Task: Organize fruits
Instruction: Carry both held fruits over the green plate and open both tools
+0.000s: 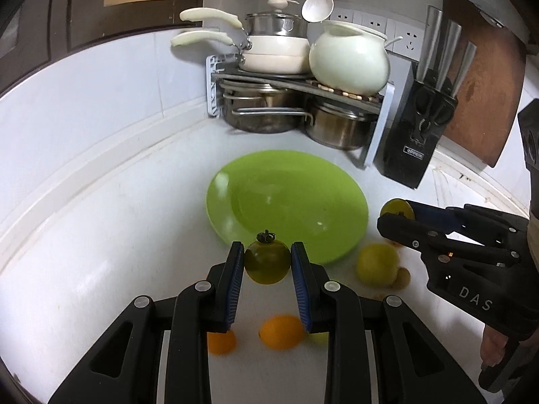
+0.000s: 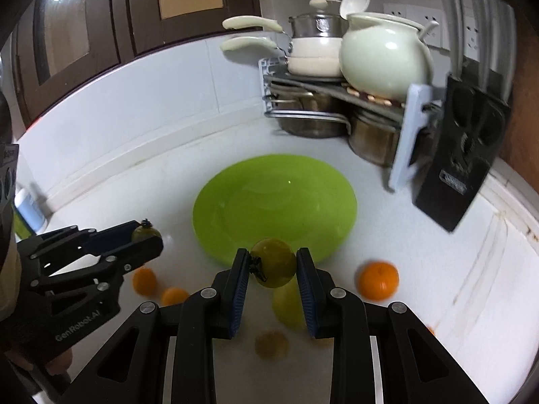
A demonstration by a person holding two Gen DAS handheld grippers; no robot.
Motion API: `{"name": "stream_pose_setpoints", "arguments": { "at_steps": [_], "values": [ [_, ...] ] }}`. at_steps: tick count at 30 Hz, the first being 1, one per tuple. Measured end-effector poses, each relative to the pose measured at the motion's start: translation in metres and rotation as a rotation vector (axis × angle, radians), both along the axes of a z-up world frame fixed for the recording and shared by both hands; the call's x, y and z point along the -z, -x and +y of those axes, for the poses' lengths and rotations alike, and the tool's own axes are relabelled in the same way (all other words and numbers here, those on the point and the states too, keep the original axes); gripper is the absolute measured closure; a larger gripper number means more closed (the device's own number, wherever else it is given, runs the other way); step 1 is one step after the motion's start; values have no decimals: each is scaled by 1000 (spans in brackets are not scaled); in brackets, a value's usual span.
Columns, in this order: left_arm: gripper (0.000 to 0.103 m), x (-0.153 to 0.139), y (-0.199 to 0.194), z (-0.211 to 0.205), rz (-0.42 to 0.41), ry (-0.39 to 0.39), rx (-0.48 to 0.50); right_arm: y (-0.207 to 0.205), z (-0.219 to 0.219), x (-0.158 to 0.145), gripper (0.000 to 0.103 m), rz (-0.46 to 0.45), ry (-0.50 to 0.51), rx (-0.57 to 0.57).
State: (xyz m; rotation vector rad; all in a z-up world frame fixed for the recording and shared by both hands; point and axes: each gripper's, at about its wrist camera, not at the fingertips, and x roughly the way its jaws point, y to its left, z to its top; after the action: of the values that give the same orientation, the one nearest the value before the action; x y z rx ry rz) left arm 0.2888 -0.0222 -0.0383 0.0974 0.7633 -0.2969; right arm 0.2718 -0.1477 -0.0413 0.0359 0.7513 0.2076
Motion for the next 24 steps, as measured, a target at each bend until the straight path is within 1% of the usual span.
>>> {"name": "stream_pose_setpoints", "arguments": {
  "at_steps": [5, 10, 13, 17, 20, 24],
  "values": [
    [74, -1, -30, -5, 12, -3, 17, -26, 3, -2, 73, 22, -13, -28],
    [74, 3, -54, -8, 49, -1, 31, -51, 7, 1, 73, 51, 15, -54],
    [74, 9, -70, -9, 86, -7, 40, -65, 8, 7, 73, 87, 18, -72],
    [74, 23, -93, -10, 170, 8, 64, -82, 8, 17, 73, 140, 14, -86],
    [74, 31, -105, -12, 208, -6, 72, -93, 9, 27, 73, 189, 4, -99],
    [74, 39, -115, -15, 237, -25, 84, -103, 10, 34, 73, 219, 10, -99]
  ]
}}
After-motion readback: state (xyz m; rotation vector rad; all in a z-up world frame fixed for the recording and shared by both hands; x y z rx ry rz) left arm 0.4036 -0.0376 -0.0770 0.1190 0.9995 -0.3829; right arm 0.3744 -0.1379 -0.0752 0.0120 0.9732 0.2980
